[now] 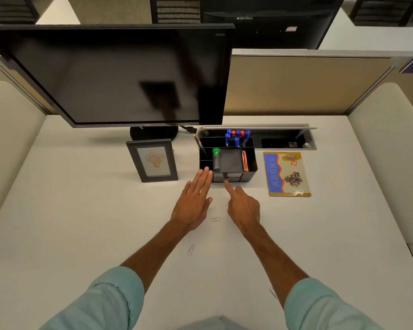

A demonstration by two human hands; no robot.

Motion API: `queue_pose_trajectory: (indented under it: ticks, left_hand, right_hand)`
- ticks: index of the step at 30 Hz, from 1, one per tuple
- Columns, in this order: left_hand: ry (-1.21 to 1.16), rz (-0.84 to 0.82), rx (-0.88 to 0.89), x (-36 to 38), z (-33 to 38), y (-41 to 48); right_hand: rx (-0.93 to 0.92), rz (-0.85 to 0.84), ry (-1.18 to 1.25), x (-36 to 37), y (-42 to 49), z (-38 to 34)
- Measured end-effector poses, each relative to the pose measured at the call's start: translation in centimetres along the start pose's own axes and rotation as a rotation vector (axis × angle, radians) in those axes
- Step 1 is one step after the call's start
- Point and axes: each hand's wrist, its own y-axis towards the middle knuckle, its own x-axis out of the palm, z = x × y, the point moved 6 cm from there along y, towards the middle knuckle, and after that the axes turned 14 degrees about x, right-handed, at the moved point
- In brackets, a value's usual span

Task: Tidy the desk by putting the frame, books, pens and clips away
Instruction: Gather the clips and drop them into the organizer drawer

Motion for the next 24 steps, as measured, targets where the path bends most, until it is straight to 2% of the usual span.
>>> queue_pose_trajectory:
  ticks: [14,24]
  left_hand:
    - [-0.007,0.009,0.001,0.1,0.0,0.0]
    - [-0.013,0.008,-0.004,0.1,0.2,0.1]
  right_hand:
    - [-0.008,-0.007,-0.084,-0.3,0.8,-0.2]
    - [0.026,-0.004,-0.021,0.0,-0.4,0.3]
